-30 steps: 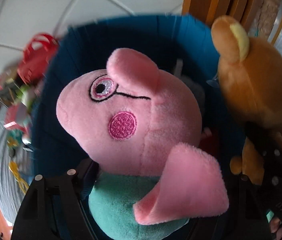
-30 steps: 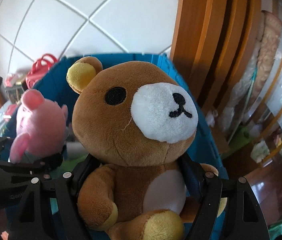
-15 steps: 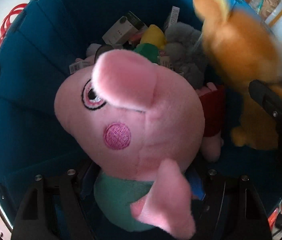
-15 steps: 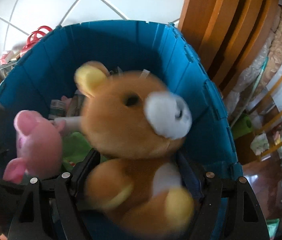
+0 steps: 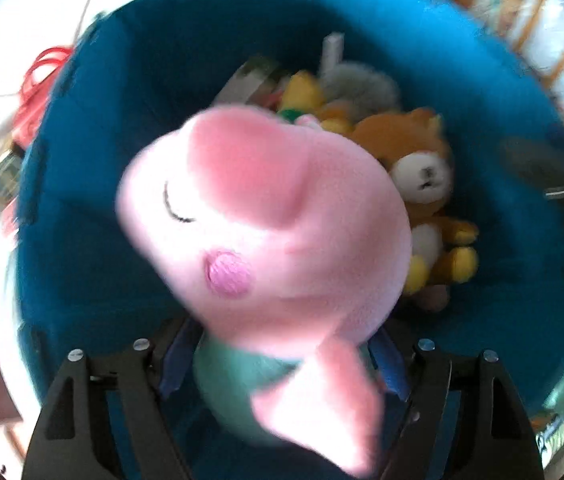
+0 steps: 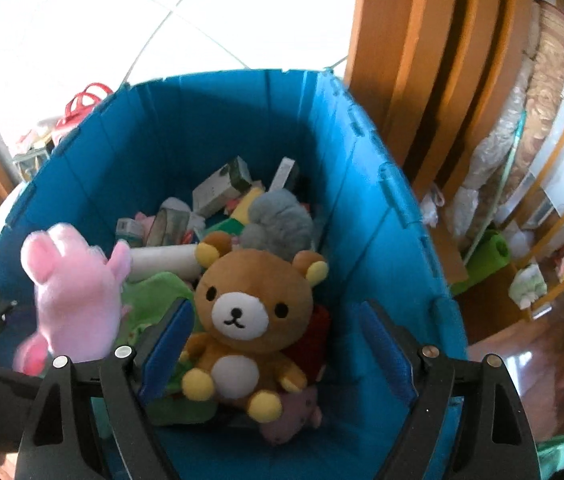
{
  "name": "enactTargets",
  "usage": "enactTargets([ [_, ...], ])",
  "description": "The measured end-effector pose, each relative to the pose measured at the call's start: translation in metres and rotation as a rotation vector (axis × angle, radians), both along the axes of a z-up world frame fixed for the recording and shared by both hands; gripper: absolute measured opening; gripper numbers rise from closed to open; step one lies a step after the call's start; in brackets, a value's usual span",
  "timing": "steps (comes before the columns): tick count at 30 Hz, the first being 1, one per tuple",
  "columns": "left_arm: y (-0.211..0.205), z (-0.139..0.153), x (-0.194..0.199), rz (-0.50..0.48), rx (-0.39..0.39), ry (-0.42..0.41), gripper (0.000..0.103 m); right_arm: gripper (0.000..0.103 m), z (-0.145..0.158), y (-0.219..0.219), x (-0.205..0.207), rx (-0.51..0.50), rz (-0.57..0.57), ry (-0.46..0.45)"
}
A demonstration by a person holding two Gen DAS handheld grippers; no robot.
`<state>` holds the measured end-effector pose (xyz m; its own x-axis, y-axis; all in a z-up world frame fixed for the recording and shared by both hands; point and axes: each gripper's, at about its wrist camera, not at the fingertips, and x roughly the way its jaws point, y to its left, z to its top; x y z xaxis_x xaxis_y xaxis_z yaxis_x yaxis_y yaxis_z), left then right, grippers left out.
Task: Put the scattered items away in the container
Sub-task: 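Carry the bear and pig plush into the blue crate and release both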
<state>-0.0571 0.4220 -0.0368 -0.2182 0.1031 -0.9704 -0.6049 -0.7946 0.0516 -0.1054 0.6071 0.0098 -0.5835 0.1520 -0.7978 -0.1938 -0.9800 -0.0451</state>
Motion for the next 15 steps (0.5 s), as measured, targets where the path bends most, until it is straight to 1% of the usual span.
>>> enactTargets([
  [1,0.000,0.002,0.003,-0.014,0.004,-0.001,0.077,0.085,0.004,0.002,0.004,-0.004,-0.003,0.012],
  [3,-0.007,0.015,0.012,-0.004,0.047,0.034,0.077,0.085,0.009,0.002,0.011,-0.009,-0.003,0.029],
  [4,-0.009,0.024,0.018,-0.019,0.088,0.067,0.077,0.085,0.011,0.002,0.015,-0.011,0.001,0.039],
  [5,-0.010,0.030,0.021,-0.035,0.112,0.114,0.077,0.086,0.013,0.001,0.018,-0.013,0.005,0.045],
  [6,-0.009,0.030,0.021,-0.026,0.096,0.150,0.078,0.087,0.014,0.001,0.020,-0.014,0.007,0.048],
  [7,-0.008,0.028,0.019,-0.008,0.077,0.162,0.078,0.087,0.015,0.000,0.022,-0.014,0.008,0.051],
  [10,-0.009,0.022,0.017,-0.001,0.101,0.106,0.078,0.087,0.019,-0.001,0.026,-0.016,0.012,0.062],
  [13,-0.014,0.025,0.024,0.012,0.112,0.104,0.078,0.087,0.022,-0.001,0.030,-0.017,0.014,0.073],
  [15,-0.016,0.021,0.022,0.014,0.122,0.100,0.078,0.087,0.024,-0.003,0.034,-0.021,0.017,0.083],
])
